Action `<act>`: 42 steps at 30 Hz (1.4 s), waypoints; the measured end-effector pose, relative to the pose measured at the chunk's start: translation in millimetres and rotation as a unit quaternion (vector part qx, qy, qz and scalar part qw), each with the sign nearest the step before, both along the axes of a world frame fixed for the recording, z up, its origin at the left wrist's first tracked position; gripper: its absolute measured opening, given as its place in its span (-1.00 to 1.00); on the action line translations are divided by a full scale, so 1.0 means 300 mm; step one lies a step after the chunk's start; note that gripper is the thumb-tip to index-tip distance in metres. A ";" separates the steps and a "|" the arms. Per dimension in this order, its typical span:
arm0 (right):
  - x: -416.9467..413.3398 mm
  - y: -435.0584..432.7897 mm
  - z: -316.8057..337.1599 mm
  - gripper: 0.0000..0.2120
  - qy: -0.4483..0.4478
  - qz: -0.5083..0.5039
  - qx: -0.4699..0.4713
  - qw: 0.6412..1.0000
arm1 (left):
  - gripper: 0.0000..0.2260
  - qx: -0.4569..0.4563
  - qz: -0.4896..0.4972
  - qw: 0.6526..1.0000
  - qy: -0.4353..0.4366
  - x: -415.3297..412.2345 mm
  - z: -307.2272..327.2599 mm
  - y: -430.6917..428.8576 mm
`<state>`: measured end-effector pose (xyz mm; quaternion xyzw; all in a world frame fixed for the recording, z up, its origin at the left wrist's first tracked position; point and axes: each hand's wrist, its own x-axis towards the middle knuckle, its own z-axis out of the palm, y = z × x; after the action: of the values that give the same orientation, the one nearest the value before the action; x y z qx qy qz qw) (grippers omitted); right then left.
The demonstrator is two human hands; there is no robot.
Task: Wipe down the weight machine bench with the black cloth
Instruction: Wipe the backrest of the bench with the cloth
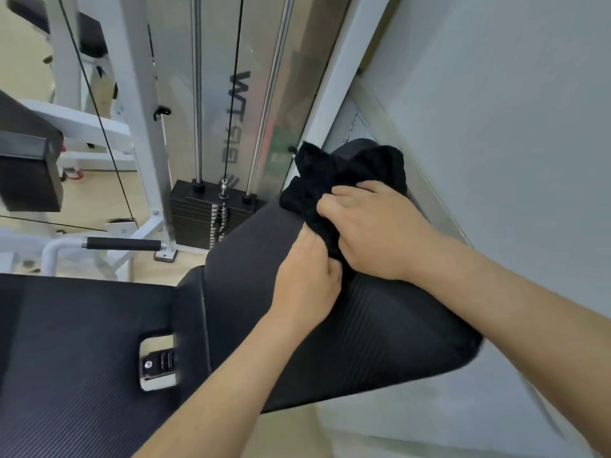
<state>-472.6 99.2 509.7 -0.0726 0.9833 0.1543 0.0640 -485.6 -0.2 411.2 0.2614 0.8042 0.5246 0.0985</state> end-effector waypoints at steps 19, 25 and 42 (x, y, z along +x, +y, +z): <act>0.277 -0.141 -0.116 -0.41 -0.058 -0.138 0.150 0.977 | -0.80 0.047 0.015 0.999 0.017 0.294 -0.123 -0.121; -0.093 -0.096 -0.191 -0.44 -0.094 -0.160 0.170 0.968 | -0.60 -0.006 -0.002 1.000 0.019 -0.069 -0.223 -0.043; -0.188 -0.206 -0.379 -0.45 -0.135 -0.069 0.101 0.983 | -0.67 0.011 0.057 0.998 -0.009 -0.068 -0.349 -0.152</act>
<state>-528.9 37.4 396.1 -0.0175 0.9476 0.2368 0.2139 -506.1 -45.9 306.4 0.2115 0.8109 0.5407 0.0726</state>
